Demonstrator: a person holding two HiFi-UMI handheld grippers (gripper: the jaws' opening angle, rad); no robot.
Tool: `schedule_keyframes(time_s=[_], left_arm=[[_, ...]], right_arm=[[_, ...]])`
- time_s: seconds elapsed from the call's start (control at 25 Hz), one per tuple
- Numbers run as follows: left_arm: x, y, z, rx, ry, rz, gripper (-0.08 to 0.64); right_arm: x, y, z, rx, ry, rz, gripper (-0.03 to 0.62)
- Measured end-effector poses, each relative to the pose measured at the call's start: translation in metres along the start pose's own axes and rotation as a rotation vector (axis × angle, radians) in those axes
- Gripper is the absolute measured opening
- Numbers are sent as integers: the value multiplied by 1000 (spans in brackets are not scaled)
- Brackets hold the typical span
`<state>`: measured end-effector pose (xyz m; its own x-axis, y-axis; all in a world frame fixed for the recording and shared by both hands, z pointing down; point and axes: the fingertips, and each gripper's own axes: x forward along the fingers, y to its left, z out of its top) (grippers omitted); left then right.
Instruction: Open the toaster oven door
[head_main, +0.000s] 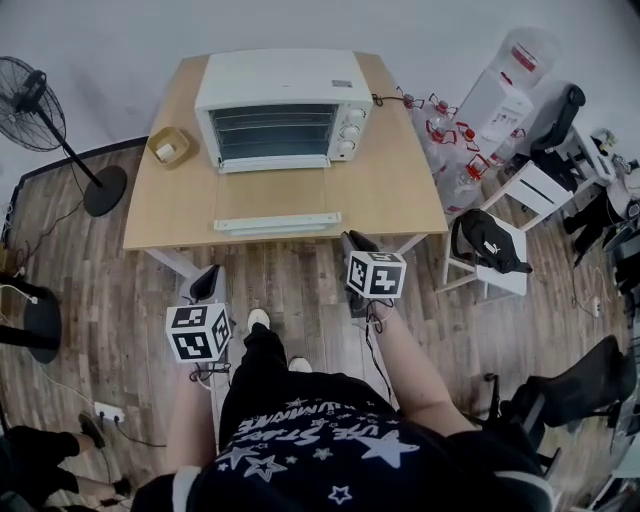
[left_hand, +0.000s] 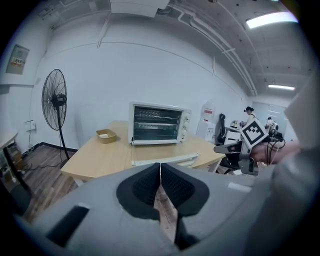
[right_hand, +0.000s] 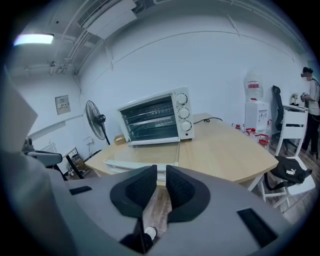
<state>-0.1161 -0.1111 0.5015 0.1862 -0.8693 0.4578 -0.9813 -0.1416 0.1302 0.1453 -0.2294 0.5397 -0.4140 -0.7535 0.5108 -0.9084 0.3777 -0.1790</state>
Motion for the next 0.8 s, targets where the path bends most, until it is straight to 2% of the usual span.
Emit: schedule_keyframes(time_s=[0.24, 0.52, 0.8], left_arm=[[-29, -14, -21, 6, 10, 11, 23], [-41, -19, -36, 12, 33, 5, 23], [-69, -18, -58, 4, 52, -33, 21]], right_arm=[[-28, 13, -12, -7, -21, 30, 5], [-47, 27, -12, -11, -42, 72, 3], [-70, 54, -28, -42, -13, 65, 2]])
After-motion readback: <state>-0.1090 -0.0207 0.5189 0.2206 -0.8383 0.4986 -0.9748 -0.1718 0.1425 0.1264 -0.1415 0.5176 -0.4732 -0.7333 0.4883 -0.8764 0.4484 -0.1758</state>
